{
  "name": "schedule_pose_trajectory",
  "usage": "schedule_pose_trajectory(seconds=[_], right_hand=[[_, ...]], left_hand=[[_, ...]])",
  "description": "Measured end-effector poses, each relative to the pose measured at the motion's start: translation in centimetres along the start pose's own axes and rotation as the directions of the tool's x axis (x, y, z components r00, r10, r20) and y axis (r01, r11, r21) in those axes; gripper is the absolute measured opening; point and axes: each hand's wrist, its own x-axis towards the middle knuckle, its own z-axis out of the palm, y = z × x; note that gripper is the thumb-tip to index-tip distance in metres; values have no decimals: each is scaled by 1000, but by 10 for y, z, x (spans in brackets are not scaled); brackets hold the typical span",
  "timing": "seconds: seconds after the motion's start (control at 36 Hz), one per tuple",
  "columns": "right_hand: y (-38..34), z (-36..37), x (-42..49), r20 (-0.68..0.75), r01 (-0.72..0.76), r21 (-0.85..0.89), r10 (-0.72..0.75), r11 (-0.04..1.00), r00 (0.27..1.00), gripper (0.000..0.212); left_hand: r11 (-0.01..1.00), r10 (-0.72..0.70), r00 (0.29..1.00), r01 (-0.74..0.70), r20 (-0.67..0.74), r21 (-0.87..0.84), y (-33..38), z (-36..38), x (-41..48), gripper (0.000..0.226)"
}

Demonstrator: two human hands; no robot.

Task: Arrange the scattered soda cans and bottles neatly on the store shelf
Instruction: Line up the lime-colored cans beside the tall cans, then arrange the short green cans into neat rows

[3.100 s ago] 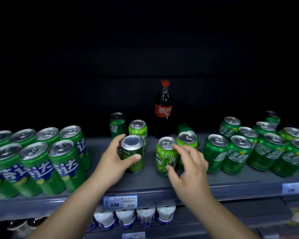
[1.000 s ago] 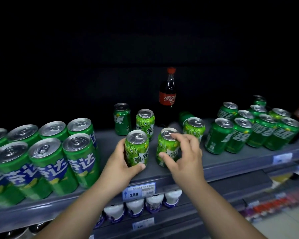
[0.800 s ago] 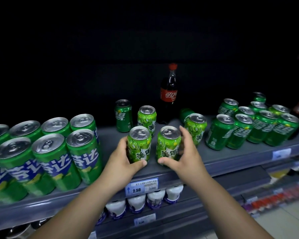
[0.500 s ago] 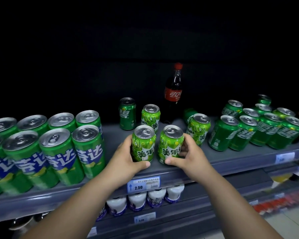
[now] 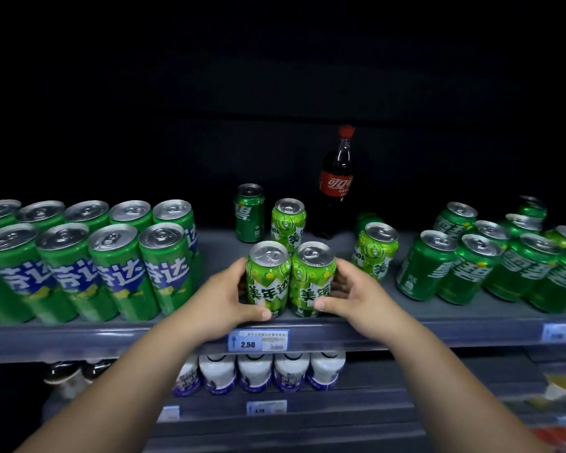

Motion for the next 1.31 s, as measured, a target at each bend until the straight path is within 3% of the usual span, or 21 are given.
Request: schedule_pose_trajectory(seconds=[0.19,0.36,0.44,0.5,0.58,0.69,0.83,0.92,1.06,1.31], right_hand=[[-2,-7,-1,63,-12,-34,14,999,998,65],[0,-9,-1,95,11,-42,-7,999,995,68],[2,-13,-6,87,20,-34,-17,999,996,80],[3,-19,-9,51,34,-30,-33,999,998,84],[-3,-34,-14,-47,129,-37,-131,991,990,62],[-12,-54,-16,-306,216,-113,-241,970,921,48],[-18,-52,-17,-532,210,-159,-263,965,805,46],[-12,-40,-18,-606,141,-177,-220,974,765,56],[-8,-28,-19,-517,0,-139,-72,990,853,87],[-1,-39,-3,-526,-22,-278,-133,960,840,65]], left_hand=[[997,-75,997,75,-21,25,10,4,-7,78],[995,-90,994,88,-67,-42,16,9,-14,80],[990,-67,993,54,-101,-129,26,8,-21,84],[984,-49,992,28,-112,-176,39,1,-24,83],[982,-1,992,-23,-126,-189,58,-21,-24,87],[976,76,984,-106,-158,-192,83,-46,-8,84],[996,53,984,-64,-168,-62,98,-51,41,65],[998,16,987,-5,-157,70,92,-41,73,60],[974,-24,991,53,-133,219,81,-27,112,78],[928,24,987,38,-161,370,82,-18,135,61]])
